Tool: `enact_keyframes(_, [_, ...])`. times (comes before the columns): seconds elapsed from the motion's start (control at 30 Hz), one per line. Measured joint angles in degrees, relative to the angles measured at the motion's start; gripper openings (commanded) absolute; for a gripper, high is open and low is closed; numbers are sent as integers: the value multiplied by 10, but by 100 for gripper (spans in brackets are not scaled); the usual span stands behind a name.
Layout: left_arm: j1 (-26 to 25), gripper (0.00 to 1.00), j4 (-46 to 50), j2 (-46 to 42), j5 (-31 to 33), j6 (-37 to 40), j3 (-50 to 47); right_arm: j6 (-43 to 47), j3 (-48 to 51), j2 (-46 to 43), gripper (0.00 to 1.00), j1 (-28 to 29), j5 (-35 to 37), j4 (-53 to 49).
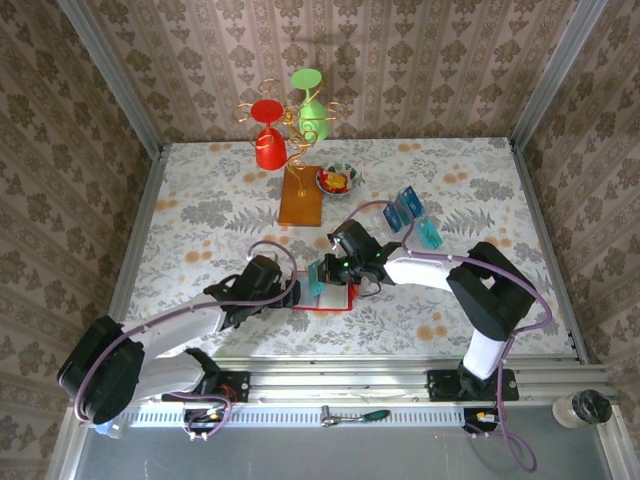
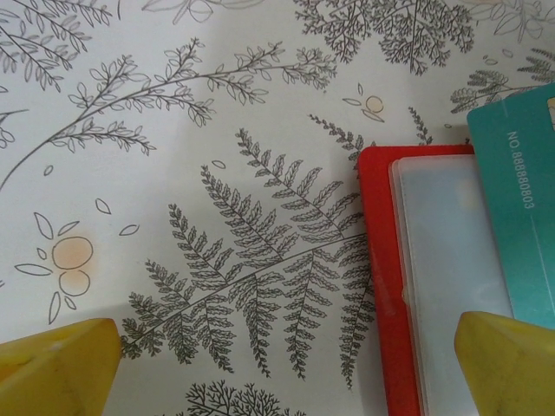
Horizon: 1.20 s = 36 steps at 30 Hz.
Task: Put the credit cards into the card holder
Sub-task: Insert the credit card into the card slot.
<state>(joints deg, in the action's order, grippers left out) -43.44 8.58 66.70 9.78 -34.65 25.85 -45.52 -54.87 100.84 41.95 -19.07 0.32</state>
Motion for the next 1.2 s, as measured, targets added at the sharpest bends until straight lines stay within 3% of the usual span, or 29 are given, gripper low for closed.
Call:
enact_keyframes(0.97, [-42, 100, -15, 57, 43, 0, 1, -14, 0, 15, 0, 0, -16, 22])
enact_keyframes(1.2, [-50, 100, -7, 57, 56, -3, 1, -12, 10, -24, 0, -5, -11, 14])
